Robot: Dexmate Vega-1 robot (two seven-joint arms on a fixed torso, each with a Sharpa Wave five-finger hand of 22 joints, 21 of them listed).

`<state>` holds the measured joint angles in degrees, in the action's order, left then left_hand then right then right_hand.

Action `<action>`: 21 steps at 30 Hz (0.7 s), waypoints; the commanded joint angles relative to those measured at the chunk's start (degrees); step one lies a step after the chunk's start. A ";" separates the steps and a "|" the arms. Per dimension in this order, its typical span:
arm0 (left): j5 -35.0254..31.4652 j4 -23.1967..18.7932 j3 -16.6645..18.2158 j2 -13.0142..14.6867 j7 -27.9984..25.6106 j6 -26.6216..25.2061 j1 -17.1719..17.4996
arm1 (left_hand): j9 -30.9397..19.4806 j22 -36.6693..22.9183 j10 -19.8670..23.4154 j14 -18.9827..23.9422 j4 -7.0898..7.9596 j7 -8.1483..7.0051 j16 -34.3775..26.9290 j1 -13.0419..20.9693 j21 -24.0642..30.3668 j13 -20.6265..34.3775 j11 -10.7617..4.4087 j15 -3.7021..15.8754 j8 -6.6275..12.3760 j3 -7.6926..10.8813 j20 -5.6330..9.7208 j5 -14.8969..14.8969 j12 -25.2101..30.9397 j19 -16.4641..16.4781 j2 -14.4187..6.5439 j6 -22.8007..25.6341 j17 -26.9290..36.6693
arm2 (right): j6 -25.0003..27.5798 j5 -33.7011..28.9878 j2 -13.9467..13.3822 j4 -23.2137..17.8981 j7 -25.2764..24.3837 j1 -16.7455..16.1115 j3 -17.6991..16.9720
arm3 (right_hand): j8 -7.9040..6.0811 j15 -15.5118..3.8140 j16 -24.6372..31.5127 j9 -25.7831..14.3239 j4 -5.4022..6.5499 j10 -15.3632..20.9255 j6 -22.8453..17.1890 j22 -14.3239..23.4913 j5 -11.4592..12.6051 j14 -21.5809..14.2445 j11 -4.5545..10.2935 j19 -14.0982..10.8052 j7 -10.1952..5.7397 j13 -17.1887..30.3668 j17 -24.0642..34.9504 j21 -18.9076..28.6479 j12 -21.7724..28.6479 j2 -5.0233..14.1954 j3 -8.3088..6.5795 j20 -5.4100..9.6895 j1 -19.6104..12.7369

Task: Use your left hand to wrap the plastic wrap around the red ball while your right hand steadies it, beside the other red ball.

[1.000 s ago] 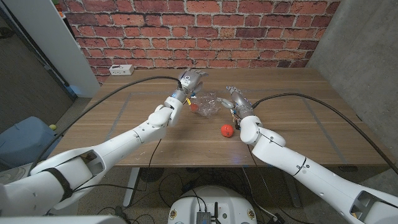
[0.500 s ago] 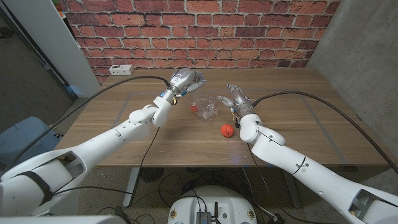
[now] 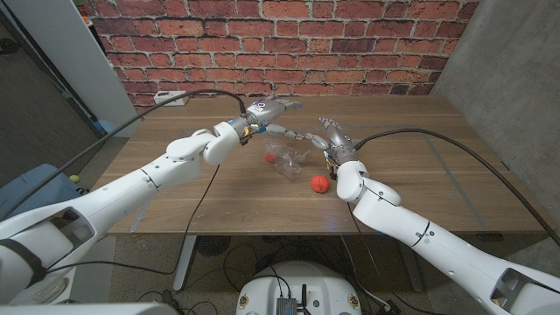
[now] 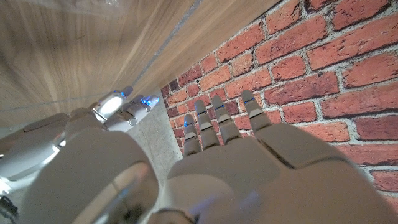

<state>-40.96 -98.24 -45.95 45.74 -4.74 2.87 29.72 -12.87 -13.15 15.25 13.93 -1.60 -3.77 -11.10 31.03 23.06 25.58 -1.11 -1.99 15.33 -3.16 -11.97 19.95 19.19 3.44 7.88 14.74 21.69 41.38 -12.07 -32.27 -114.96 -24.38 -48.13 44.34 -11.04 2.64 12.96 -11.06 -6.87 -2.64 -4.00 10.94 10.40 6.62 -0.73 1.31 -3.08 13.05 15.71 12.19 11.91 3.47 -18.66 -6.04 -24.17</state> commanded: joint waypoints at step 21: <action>-18.92 -21.54 4.01 6.48 32.52 -13.63 9.41 | 1.20 1.68 0.79 -5.28 -3.45 -6.18 0.27 12.50 -3.59 -7.77 -3.79 1.30 1.06 0.67 0.03 1.22 -5.85 -0.67 -7.08 17.96 -10.80 | 2.48 -3.31 3.89 -5.79 -14.83 -11.06 -5.07 | -0.77 -0.44 0.77 -0.05 0.88 1.62 -2.15 -0.01 -0.05 -1.12 -0.10 -1.08 -0.45 -0.05 0.22 0.69 0.94 2.38 -0.28 0.20 0.29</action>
<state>-48.15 -112.68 -44.35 48.87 27.98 -5.83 32.38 -11.44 -11.44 16.67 9.16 -4.20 -9.20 -10.80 42.06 19.68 17.94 -4.73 -0.67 17.18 -2.80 -11.91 21.27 13.74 3.10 1.23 34.26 10.92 43.34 -14.87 -31.21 -118.15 -32.93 -52.54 42.34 -11.46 2.25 13.36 -10.91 -6.42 -1.44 -5.54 10.94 10.39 5.82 -0.95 1.09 -3.38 13.06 15.81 12.57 12.34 4.95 -18.62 -5.81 -23.90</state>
